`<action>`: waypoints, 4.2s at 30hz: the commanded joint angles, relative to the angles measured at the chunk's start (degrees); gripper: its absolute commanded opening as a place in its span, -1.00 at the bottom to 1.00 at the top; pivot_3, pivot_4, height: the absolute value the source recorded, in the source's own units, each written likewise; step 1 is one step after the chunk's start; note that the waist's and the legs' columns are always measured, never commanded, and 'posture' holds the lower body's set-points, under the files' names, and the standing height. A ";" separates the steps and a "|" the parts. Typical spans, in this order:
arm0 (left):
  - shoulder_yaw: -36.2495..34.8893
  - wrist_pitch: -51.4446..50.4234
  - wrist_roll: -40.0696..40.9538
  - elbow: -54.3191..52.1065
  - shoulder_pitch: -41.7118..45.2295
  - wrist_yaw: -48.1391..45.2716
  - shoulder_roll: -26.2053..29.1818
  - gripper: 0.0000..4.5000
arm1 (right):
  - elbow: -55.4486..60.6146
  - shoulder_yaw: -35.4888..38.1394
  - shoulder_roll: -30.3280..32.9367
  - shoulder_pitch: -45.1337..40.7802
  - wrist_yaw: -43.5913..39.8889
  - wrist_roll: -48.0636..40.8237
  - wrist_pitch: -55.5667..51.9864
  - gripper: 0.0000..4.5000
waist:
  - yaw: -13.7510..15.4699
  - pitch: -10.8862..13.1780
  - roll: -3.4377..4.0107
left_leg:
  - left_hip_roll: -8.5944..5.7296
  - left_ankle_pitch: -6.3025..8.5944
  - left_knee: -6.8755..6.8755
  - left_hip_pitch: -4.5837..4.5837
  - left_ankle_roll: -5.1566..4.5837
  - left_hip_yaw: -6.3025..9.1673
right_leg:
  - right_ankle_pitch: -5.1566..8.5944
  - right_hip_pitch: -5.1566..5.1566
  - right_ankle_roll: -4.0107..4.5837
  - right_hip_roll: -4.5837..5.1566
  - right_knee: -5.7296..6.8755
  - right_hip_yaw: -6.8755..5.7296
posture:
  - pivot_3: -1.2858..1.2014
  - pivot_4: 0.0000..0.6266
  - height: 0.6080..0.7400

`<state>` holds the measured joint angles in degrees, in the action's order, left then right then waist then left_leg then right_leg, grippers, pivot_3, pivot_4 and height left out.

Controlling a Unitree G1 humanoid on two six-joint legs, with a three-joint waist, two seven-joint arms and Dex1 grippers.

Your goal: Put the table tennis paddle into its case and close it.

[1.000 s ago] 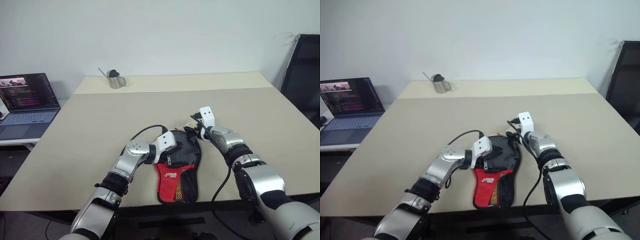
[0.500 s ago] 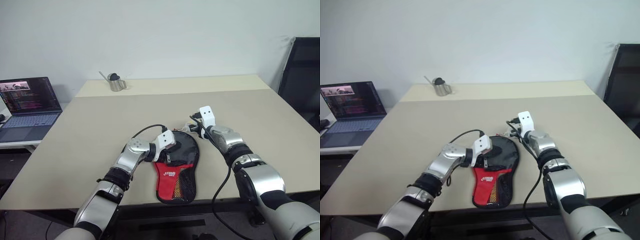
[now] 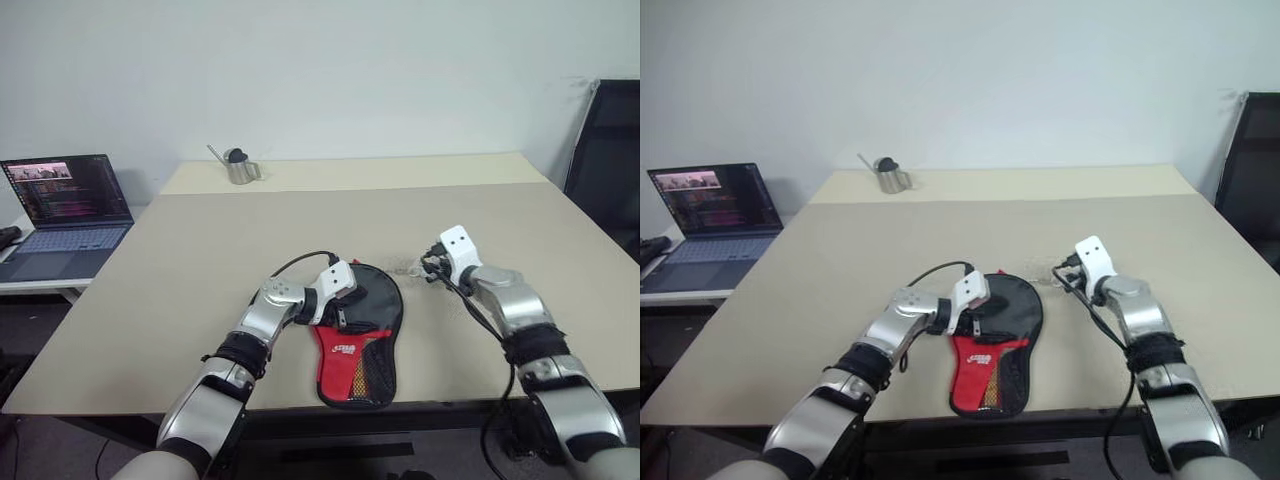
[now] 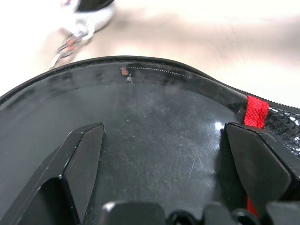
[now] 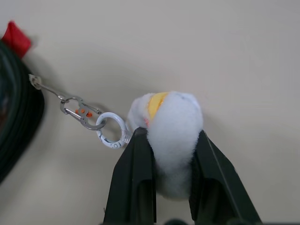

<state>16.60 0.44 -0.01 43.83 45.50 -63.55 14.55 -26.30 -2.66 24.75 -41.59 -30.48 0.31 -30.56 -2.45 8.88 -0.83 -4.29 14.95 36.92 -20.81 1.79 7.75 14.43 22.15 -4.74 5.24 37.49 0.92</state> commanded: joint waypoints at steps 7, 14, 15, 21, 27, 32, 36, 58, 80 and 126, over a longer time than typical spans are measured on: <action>4.38 -1.96 -4.68 5.42 -3.39 -1.35 -0.35 1.00 | 30.40 0.93 9.42 9.86 -8.30 -6.02 -17.31 -0.81 | 0.76 -0.07 0.01 | 0.02 0.08 -0.03 -0.07 -0.11 0.04 | 0.01 -0.13 -0.06 0.00 -0.42 -0.09 | 0.03 -0.52 1.00; 4.41 -2.10 -4.82 5.58 -3.32 -1.40 -0.94 1.00 | 47.42 1.83 17.11 18.69 -13.87 -13.21 -26.65 -0.81 | 1.00 -0.11 -0.02 | 0.01 0.26 -0.03 -0.09 -0.21 0.00 | 0.10 -0.21 -0.19 0.05 -0.62 -0.09 | 0.03 -0.52 1.00; 4.44 -2.11 -4.82 5.56 -3.31 -1.43 -1.01 1.00 | 48.82 1.97 17.86 19.69 -14.10 -13.93 -27.32 -0.81 | 1.00 -0.11 -0.03 | 0.01 0.26 -0.03 -0.10 -0.21 0.00 | 0.10 -0.22 -0.20 0.08 -0.62 -0.08 | 0.03 -0.52 1.00; 4.83 -2.11 -4.95 5.49 -3.08 -1.73 -1.67 1.00 | 54.83 3.81 22.41 25.66 -15.43 -17.75 -29.44 -0.81 | 1.17 -0.09 -0.07 | 0.03 0.30 -0.03 -0.09 -0.22 0.01 | 0.14 -0.27 -0.26 0.10 -0.65 -0.12 | 0.03 -0.52 1.00; 5.16 -1.65 -5.45 6.02 -2.45 -1.69 -2.44 1.00 | 61.66 7.56 27.48 32.14 -17.89 -22.77 -31.76 -0.81 | 2.11 -0.05 -0.13 | 0.04 0.39 -0.02 -0.10 -0.32 0.00 | 0.25 -0.34 -0.43 0.25 -0.72 -0.14 | 0.03 -0.52 1.00; 5.46 -1.41 -5.54 6.27 -2.21 -1.68 -2.90 1.00 | 67.22 11.23 29.76 36.84 -18.78 -27.53 -34.26 -0.81 | 2.69 -0.01 -0.21 | 0.04 0.50 -0.01 -0.13 -0.42 0.01 | 0.34 -0.39 -0.56 0.41 -0.81 -0.16 | 0.03 -0.52 1.00; 5.89 -0.97 -5.65 6.61 -1.79 -1.52 -3.59 1.00 | 72.36 12.81 30.14 41.91 -19.15 -31.76 -35.60 -0.81 | 3.29 -0.01 -0.22 | -0.03 0.65 0.01 -0.13 -0.57 -0.03 | 0.46 -0.47 -0.71 0.56 -0.92 -0.20 | 0.03 -0.52 1.00; 7.05 0.97 -7.05 9.64 1.02 -0.82 -7.08 1.00 | 85.92 15.66 31.03 63.23 -18.31 -43.04 -32.35 -0.83 | 4.18 -0.34 -0.72 | -0.12 1.16 0.10 -0.04 -0.85 0.03 | 0.65 -1.02 -1.04 0.74 -1.57 -0.44 | 0.03 -0.52 1.00; 6.23 2.24 -8.01 11.39 1.47 0.30 -8.36 1.00 | 84.68 13.05 31.68 57.86 -10.28 -51.83 -31.81 0.34 | 4.33 -0.43 -0.89 | -0.17 1.16 0.12 -0.03 -0.87 0.05 | 0.65 -1.05 -1.04 0.82 -1.58 -0.49 | 0.03 -0.52 1.00; -18.02 -27.29 16.76 -53.98 -25.59 6.24 16.95 1.00 | 7.82 4.58 18.12 10.69 -29.14 -22.95 12.17 1.00 | 0.85 0.47 -0.07 | -0.11 0.98 0.12 -0.99 -0.52 -0.17 | 0.36 0.26 -0.53 0.68 -1.42 -0.04 | 0.03 -0.52 1.00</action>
<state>0.16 -27.10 15.60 -6.34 20.06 -57.96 30.43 -16.45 0.59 42.36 -28.90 -58.70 -23.63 -21.08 -1.60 9.36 -0.90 -4.40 15.93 37.02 -21.78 1.27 7.56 14.79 22.42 -5.26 5.92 36.08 0.89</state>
